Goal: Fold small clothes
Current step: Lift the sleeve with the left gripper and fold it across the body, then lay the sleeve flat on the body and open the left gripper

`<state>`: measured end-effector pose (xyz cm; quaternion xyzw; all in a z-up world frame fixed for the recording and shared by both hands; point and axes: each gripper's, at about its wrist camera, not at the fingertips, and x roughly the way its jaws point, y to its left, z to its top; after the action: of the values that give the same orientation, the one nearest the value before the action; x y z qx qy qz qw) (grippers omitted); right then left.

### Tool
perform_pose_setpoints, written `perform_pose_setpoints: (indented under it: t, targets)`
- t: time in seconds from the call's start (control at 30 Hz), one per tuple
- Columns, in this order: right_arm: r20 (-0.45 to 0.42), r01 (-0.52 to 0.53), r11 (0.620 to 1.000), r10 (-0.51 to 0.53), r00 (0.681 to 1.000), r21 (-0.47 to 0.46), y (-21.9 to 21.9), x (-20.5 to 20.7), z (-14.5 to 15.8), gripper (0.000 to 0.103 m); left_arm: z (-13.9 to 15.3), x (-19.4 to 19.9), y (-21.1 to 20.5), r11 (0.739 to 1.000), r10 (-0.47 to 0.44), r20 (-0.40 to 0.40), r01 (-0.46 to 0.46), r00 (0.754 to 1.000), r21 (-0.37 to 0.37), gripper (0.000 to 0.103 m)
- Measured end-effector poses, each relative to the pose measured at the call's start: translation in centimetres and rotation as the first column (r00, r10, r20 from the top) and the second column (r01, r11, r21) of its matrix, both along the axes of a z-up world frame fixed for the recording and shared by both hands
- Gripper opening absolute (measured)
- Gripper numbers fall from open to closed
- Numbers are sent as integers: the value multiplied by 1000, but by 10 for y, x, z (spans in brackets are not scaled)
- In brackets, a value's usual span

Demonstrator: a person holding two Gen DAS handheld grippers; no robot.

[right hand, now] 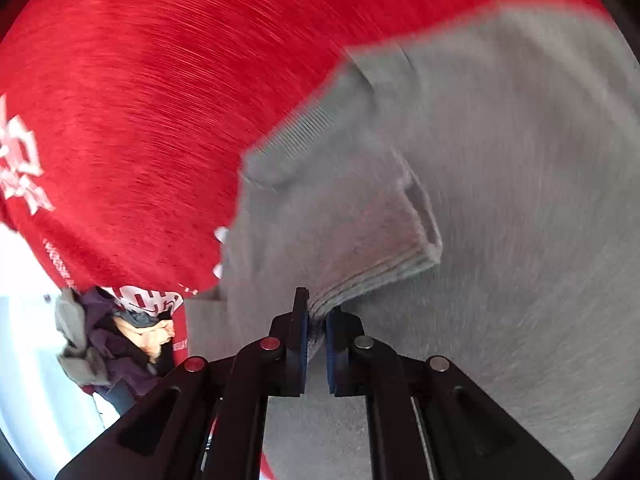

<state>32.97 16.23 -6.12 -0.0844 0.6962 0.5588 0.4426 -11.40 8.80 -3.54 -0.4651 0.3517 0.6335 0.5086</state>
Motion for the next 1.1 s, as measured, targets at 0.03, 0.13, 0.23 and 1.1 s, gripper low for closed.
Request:
perform_pose_setpoints:
  t: [0.03, 0.13, 0.23, 1.1]
  targets:
    - [51, -16, 999, 13, 999, 52, 2, 4, 18, 7, 0, 0, 0, 1000, -3, -4, 3, 1000, -2, 11]
    - [171, -44, 990, 20, 985, 136, 0, 25, 51, 7, -2, 3, -1, 1000, -17, -13, 17, 1000, -5, 11]
    - [245, -53, 991, 21, 969, 125, -5, 53, 55, 7, -4, 11, 0, 998, -55, -20, 55, 998, 0, 11]
    - [304, -158, 987, 162, 939, -39, -34, 62, 9, 59, -6, -26, 89, 988, -122, 260, 141, 958, -58, 11]
